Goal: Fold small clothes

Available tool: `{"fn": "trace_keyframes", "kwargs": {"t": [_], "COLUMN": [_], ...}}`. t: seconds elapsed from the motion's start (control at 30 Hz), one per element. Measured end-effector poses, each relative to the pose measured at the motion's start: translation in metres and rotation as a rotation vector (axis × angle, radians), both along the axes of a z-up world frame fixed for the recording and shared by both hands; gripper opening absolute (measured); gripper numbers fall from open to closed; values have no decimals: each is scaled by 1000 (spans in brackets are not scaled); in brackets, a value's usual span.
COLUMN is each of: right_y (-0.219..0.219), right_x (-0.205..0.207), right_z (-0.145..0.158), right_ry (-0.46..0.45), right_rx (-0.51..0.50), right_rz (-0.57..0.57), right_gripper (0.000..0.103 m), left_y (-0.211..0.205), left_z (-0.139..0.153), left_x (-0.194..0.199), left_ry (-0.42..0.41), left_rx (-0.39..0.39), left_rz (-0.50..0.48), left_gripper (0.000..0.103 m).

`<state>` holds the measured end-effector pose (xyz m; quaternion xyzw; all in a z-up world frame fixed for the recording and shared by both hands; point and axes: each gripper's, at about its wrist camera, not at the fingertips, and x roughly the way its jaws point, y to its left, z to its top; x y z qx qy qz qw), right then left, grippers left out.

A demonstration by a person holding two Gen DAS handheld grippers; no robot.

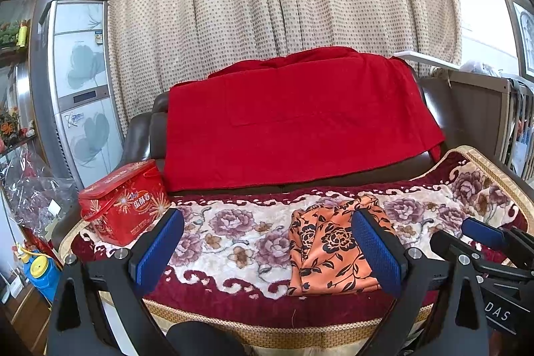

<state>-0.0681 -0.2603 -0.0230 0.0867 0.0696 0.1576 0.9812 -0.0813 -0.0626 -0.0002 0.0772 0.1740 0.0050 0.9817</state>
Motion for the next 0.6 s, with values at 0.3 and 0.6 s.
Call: {"fn": "trace_keyframes", "kwargs": {"t": [0.3, 0.6], "right_y": [1, 1], "right_x": [-1, 2], "right_z": [0, -1], "right_ry": [0, 9], "right_rx": [-1, -4], "right_rz": [-3, -4], "right_gripper": [64, 64], "left_y": [1, 0], "left_z": [0, -1], "left_x": [-1, -1], "left_ry": [-1, 5], "left_rx": [0, 8], "left_rz": [-1, -7], "left_gripper": [100, 100]}}
